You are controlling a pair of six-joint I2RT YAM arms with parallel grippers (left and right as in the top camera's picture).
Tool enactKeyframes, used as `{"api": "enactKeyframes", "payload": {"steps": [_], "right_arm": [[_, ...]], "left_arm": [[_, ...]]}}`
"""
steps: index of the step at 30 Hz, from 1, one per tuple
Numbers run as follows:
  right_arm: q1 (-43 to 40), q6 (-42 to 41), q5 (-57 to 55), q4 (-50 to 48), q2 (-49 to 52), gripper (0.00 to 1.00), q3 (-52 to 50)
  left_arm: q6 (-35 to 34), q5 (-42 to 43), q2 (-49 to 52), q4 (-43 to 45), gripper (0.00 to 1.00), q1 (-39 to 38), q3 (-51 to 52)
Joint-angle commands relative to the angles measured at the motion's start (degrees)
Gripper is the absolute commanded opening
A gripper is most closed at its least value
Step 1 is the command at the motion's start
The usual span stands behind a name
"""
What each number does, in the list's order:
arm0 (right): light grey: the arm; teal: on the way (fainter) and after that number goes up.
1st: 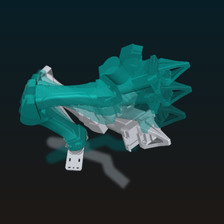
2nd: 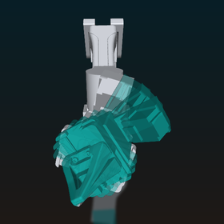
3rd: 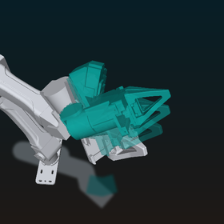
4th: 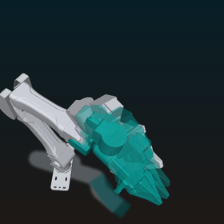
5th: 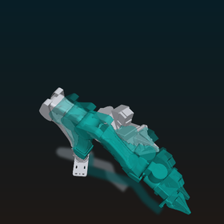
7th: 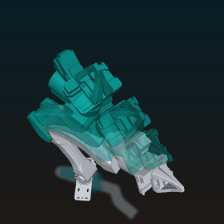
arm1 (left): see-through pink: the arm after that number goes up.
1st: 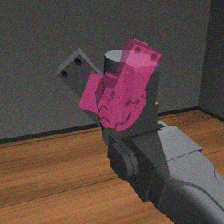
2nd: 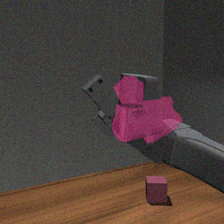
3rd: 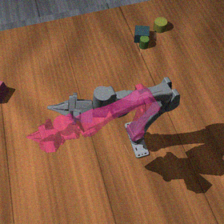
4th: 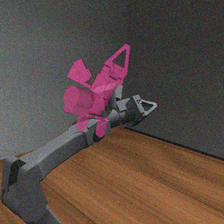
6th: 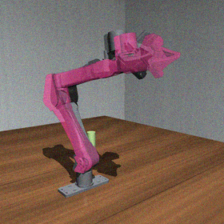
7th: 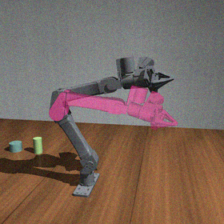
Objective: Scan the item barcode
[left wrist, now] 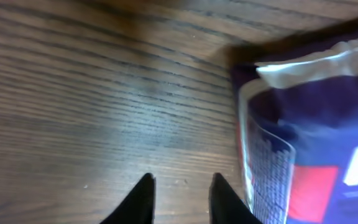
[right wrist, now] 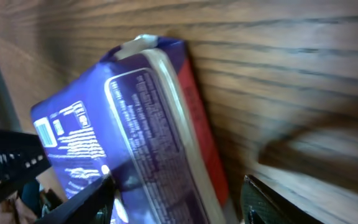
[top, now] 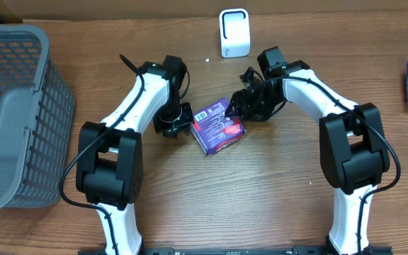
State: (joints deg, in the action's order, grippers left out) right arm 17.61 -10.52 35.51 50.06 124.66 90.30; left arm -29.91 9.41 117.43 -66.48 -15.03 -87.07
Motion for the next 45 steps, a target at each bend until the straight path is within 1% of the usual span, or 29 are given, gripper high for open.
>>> {"api": "enactKeyframes", "payload": {"steps": [1,4,6,8,10,13,14,15,18,19,21,24,25,29,34,38,42,45], "right_arm": [[-0.6,-1.5,-2.5,-0.2,-1.1,0.65,-0.4],[-0.3,-1.5,-2.4,-0.3,-1.1,0.66,-0.4],[0.1,-1.5,-2.5,-0.3,-1.1,0.67,-0.4],[0.8,-1.5,-2.5,-0.3,-1.1,0.69,-0.4],[1.3,-1.5,-2.5,-0.2,-1.1,0.7,-0.5],[1.6,-1.5,-1.7,-0.3,-1.1,0.7,-1.3],[1.6,-1.5,-0.9,-0.5,-1.1,0.69,-1.7],[1.6,-1.5,0.0,-0.8,-1.1,0.66,-2.2],[1.6,-1.5,2.2,-1.2,-1.1,0.63,-3.4],[1.6,-1.5,2.3,-1.2,-1.1,0.6,-3.7],[1.6,-1.5,2.3,-0.7,-1.1,0.51,-3.8],[1.4,-1.5,2.3,-0.4,-1.1,0.28,-3.5],[1.2,-1.5,2.3,0.0,-1.1,0.22,-3.0],[-0.8,-1.5,0.6,4.2,-1.2,0.04,0.8],[-2.8,0.3,-6.6,13.0,-2.2,0.04,8.5],[-2.8,0.7,-12.7,18.8,-2.9,0.04,14.6],[-2.6,0.1,-20.7,24.5,-3.3,0.04,20.1],[-2.1,-2.0,-29.3,30.2,-3.3,0.04,24.2]], "left_arm": [[-0.2,1.7,0.3,1.7,0.18,-0.4,2.2],[-0.6,2.7,0.3,3.7,0.16,-0.4,3.4],[-2.0,2.7,0.3,5.0,0.13,-0.4,4.4],[-3.7,2.7,0.3,7.2,0.13,-0.4,5.9],[-4.7,2.9,0.3,8.8,0.13,-0.4,7.3],[-4.8,3.8,0.3,10.8,0.17,-0.4,9.0],[-4.8,4.0,0.3,11.0,0.18,-0.4,9.2],[-4.8,4.0,0.3,11.1,0.18,-0.4,9.3],[-4.8,4.0,0.3,11.5,0.19,-0.4,9.3],[-4.8,4.0,0.3,11.7,0.19,-0.4,9.3],[-4.8,4.0,0.3,12.3,0.19,-0.4,9.3],[-4.8,4.0,0.3,12.8,0.24,-0.4,9.3],[-4.8,4.0,0.3,12.8,0.24,-0.4,9.3],[-3.3,4.0,0.3,12.3,0.3,-0.4,9.3],[1.0,4.0,0.3,11.0,0.32,-0.3,9.3],[2.8,4.0,0.3,9.4,0.3,-0.3,8.5],[3.9,4.0,0.3,6.5,0.29,-0.3,5.7],[4.7,4.0,0.3,4.3,0.3,-0.3,3.0]]}}
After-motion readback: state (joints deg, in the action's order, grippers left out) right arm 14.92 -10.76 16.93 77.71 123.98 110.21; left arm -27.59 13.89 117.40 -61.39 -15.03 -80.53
